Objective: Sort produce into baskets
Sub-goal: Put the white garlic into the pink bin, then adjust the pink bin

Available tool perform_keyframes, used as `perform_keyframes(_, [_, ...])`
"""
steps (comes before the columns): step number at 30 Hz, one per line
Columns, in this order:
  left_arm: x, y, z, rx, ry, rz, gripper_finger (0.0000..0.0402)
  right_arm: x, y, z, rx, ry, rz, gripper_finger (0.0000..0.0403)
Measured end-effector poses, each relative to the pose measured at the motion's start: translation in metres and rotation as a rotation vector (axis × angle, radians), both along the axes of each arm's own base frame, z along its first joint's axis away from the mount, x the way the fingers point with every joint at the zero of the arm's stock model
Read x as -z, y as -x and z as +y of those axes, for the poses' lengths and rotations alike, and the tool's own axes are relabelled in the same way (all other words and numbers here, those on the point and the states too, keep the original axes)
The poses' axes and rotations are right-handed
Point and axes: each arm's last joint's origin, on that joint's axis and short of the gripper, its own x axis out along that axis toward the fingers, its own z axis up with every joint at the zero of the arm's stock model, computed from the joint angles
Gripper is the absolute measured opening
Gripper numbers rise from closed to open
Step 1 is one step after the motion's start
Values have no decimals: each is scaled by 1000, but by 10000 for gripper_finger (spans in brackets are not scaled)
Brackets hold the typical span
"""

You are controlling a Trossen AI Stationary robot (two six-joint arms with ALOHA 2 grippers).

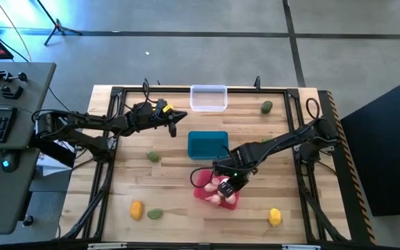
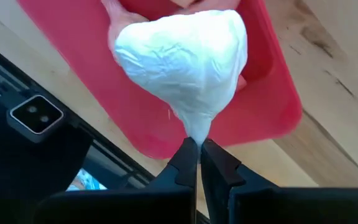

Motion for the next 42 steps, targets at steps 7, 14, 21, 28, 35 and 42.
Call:
perform_keyframes(7, [0, 0, 0, -2, 1, 0, 0, 0, -5, -1, -3, 48, -65, 0])
perform_keyframes(14, [-1, 1, 0, -3, 0, -2, 0, 0, -8, 2, -53, 117, -149, 0])
perform_keyframes(21, [-9, 6, -3, 2, -11, -15, 0, 14, -22, 12, -122, 206, -158, 31])
perform_keyframes(28, [-19, 17, -8, 9, -21, 6, 0, -10, -35, 12, -136, 397, -243, 137])
perform_keyframes(35, [-32, 31, -13, 13, -34, 5, 0, -31, -57, 28, -182, 456, -561, 121])
perform_keyframes(42, [-39, 41, -17, 16, -25, 6, 0, -6, -74, 40, -222, 407, -601, 16])
